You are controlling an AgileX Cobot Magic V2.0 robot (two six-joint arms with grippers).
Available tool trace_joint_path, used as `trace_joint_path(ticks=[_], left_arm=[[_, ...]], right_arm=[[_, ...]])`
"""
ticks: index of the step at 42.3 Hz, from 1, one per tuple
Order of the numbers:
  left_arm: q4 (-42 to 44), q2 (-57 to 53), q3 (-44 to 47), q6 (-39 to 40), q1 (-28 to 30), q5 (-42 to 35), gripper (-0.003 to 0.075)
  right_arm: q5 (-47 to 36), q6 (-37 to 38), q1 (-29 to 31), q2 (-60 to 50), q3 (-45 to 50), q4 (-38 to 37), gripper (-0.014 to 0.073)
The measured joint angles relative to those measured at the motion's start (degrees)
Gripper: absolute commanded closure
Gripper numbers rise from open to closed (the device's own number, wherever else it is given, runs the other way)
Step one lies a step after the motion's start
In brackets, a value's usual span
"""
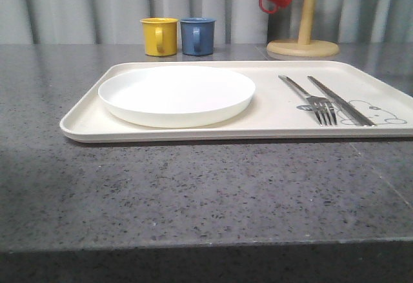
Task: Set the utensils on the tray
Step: 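Grasp the silver spoon with the right gripper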
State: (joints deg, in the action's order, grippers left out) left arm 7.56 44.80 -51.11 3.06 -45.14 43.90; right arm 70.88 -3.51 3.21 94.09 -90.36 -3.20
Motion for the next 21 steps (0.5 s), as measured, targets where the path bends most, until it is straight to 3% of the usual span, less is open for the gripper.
trace_joint_path(ticks=[11,21], left_arm=[[0.0,0.0,0.0,0.0,0.0,0.0,0.028],[0.0,0.0,0.0,0.0,0.0,0.0,0.028]], right_arm=[[0.0,-4.15,11.23,4.15,0.0,-0.7,0.0283],[0.0,-4.49,16.26,9.42,0.0,-0.94,0.0283]])
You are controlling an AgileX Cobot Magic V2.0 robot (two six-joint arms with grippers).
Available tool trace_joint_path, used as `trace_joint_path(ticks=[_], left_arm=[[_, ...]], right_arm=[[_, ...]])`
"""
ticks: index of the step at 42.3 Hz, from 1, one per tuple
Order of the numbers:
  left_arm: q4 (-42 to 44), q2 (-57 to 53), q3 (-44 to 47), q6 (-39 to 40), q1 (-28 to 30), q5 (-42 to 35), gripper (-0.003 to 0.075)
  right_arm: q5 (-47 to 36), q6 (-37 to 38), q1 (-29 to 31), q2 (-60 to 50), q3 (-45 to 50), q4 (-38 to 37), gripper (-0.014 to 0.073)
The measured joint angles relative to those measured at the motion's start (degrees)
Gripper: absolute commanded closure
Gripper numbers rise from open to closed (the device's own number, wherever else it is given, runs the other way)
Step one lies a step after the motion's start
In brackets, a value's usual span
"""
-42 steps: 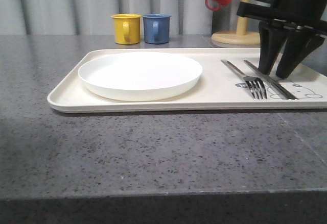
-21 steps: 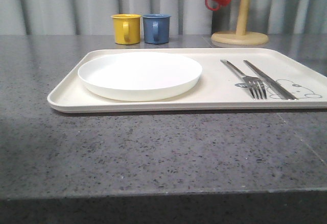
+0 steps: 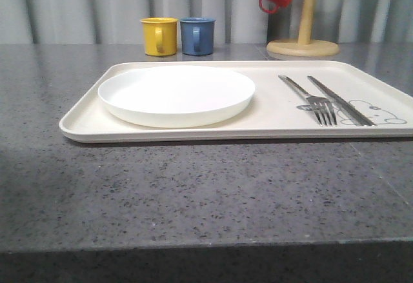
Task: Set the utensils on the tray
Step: 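Grasp the silver spoon with the right gripper, then lay the spoon on the tray beside the chopsticks and release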
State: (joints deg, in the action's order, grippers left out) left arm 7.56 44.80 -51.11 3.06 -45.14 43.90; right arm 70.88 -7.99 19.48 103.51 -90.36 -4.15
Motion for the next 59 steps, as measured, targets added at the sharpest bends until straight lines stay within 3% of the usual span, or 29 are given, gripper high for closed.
trace_joint_path(ticks=[11,20,24,37,49,59], left_arm=[[0.0,0.0,0.0,0.0,0.0,0.0,0.028],[0.0,0.0,0.0,0.0,0.0,0.0,0.028],[0.0,0.0,0.0,0.0,0.0,0.0,0.028],[0.0,0.0,0.0,0.0,0.0,0.0,0.028],[0.0,0.0,0.0,0.0,0.0,0.0,0.028],[0.0,0.0,0.0,0.0,0.0,0.0,0.028]], right_arm=[[-0.26,0.0,0.37,4.69,-0.11,0.0,0.0293],[-0.66,-0.03,0.37,4.79,-0.1,-0.2,0.0557],[-0.77,-0.12,0.47,4.79,-0.1,-0.2,0.0627],[-0.86,-0.49,-0.99,3.24,-0.21,6.23,0.0628],[-0.66,-0.97,-13.71,-3.58,-0.21,15.48,0.0628],[-0.42,1.01,-22.46,-1.22,-0.21,17.28,0.0628]])
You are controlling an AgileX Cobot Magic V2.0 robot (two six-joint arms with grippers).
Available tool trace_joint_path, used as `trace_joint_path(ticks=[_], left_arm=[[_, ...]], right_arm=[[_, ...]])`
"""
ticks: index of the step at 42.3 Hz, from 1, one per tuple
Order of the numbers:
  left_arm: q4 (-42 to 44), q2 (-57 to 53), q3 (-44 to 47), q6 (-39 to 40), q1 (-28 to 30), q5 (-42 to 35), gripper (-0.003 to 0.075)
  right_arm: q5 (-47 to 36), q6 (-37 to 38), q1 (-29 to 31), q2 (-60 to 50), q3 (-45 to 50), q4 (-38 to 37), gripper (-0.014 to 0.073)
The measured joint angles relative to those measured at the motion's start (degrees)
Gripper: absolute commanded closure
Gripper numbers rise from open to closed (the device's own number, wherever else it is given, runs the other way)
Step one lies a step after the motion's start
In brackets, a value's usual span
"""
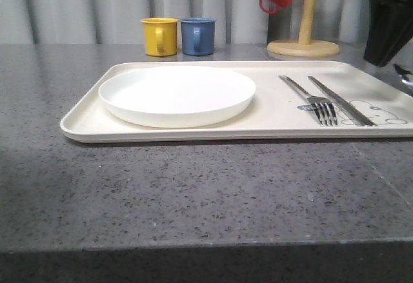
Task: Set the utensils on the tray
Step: 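Lay the spoon on the tray beside the chopsticks and release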
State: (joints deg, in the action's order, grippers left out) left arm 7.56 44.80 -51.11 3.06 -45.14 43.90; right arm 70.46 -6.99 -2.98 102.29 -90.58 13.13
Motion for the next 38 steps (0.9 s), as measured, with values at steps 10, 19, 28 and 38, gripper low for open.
trace_joint_path(ticks=[10,19,28,38], left_arm=[[0.0,0.0,0.0,0.0,0.0,0.0,0.028],[0.0,0.0,0.0,0.0,0.0,0.0,0.028],[0.0,0.0,0.0,0.0,0.0,0.0,0.028],[0.0,0.0,0.0,0.0,0.0,0.0,0.028]], right_arm=[[0.0,6.99,-1.24,3.88,0.0,-1.85,0.0628],[0.0,11.47,-1.24,4.84,0.0,-4.3,0.0517],[0.0,11.7,-1.24,4.84,0.0,-4.3,0.0255],[0.0,9.74,-1.48,0.94,0.0,-4.53,0.0251]])
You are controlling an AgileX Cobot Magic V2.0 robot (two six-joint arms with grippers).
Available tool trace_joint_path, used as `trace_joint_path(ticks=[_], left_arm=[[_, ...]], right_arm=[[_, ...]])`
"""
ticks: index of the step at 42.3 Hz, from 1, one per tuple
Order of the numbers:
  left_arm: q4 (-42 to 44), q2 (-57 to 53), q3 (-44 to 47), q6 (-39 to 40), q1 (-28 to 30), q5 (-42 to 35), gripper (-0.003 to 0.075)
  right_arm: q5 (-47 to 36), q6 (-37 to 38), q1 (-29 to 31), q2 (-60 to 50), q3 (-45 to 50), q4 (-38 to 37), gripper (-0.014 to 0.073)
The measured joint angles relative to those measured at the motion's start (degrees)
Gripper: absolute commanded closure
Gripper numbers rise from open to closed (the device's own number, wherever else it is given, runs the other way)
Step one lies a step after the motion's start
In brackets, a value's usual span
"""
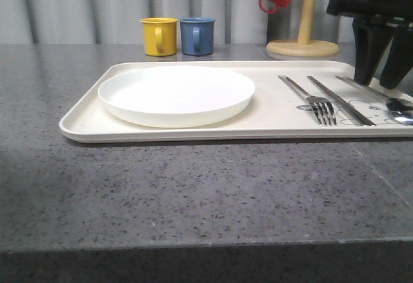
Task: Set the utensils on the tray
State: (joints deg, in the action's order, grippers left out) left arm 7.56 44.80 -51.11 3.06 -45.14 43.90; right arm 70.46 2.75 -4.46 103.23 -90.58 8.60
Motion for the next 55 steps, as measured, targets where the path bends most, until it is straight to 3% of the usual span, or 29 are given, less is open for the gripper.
trace_joint_path(ticks=[8,18,45,49,55], left_arm=[[0.0,0.0,0.0,0.0,0.0,0.0,0.028],[0.0,0.0,0.0,0.0,0.0,0.0,0.028],[0.0,0.0,0.0,0.0,0.0,0.0,0.0281],[0.0,0.0,0.0,0.0,0.0,0.0,0.0281],[0.0,0.0,0.0,0.0,0.0,0.0,0.0333]], right_arm=[[0.0,-5.47,-4.57,-11.8,1.97,-1.19,0.0251],[0.0,-7.13,-12.21,-28.22,10.33,-3.26,0.0251],[-10.45,-7.18,-13.0,-70.81,39.87,-4.2,0.0254],[-12.09,-7.18,-13.0,-73.99,41.96,-4.2,0.0302],[-12.74,-7.27,-13.0,-75.51,42.89,-4.2,0.0492]])
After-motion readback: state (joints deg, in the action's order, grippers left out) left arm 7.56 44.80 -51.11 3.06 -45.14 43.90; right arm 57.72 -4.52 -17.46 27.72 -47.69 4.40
